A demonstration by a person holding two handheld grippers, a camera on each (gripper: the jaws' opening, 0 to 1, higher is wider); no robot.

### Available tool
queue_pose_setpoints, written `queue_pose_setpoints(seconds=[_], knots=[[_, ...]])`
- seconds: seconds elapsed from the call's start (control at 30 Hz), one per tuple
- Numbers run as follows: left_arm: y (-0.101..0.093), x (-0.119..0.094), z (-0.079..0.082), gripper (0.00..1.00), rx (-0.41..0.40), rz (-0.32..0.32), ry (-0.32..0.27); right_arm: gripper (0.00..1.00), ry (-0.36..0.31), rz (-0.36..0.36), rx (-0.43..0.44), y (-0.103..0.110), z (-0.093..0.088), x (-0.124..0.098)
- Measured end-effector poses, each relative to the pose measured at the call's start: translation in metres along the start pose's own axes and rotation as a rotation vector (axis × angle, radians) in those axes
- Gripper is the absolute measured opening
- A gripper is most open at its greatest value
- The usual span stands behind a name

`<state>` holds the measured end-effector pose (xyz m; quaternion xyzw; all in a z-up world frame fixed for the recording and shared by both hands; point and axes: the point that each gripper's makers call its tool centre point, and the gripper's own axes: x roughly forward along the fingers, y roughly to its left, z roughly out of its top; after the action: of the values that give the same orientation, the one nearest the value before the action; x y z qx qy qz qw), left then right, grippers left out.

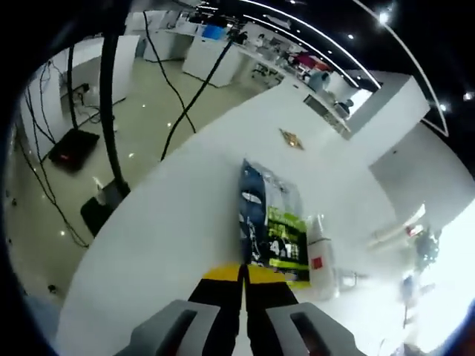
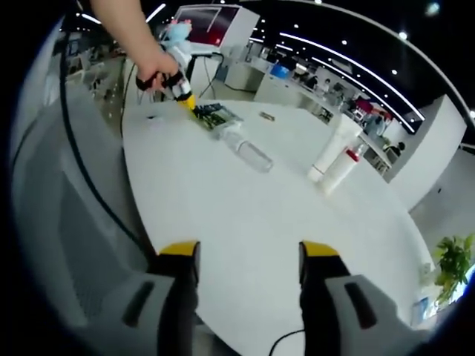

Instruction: Arrange the skincare products in the storage area until every visible bottle or jar stands upright without overlapping.

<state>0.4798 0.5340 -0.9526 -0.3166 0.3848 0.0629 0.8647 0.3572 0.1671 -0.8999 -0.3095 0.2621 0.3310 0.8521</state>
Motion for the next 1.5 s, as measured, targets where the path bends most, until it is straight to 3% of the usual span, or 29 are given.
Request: queue_pose_setpoints(seconds=[0.27,0.5,0.7,0.97,1.17,1.3,1.37,1.43,1.5], knots=[[-0.025,-0.024,0.023,0.00,-0.033,-0.121,-0.094,0.54,-0.001,0.022,-0.022,0.005,0.001,0.000],[-0.051,-0.055,0.040,0.00,-0.171,-0.278,-0.174,0.54,-0.008,0.038,-0.043,0.009,0.003,-0.001],[-0.073,-0.083,0.038,0.00,-0.183,-0.375,-0.199,0.54,-0.019,0.061,-0.037,0.014,0.006,-0.002],[-0.091,-0.107,0.026,0.00,-0.244,-0.454,-0.214,0.54,-0.012,0.129,0.000,0.025,0.005,0.000],[-0.116,-0.130,0.014,0.00,-0.286,-0.522,-0.226,0.55,-0.018,0.298,0.122,0.047,0.009,-0.001],[-0.133,-0.147,0.005,0.00,-0.320,-0.564,-0.240,0.60,-0.032,0.506,0.252,0.072,0.018,-0.014],[-0.140,-0.152,0.001,0.00,-0.322,-0.574,-0.245,0.61,-0.056,0.557,0.319,0.074,0.025,-0.018],[-0.155,-0.160,-0.004,0.00,-0.330,-0.612,-0.250,0.61,-0.088,0.720,0.504,0.084,0.044,-0.035],[-0.166,-0.165,-0.011,0.00,-0.321,-0.631,-0.244,0.61,-0.124,0.830,0.633,0.086,0.060,-0.047]])
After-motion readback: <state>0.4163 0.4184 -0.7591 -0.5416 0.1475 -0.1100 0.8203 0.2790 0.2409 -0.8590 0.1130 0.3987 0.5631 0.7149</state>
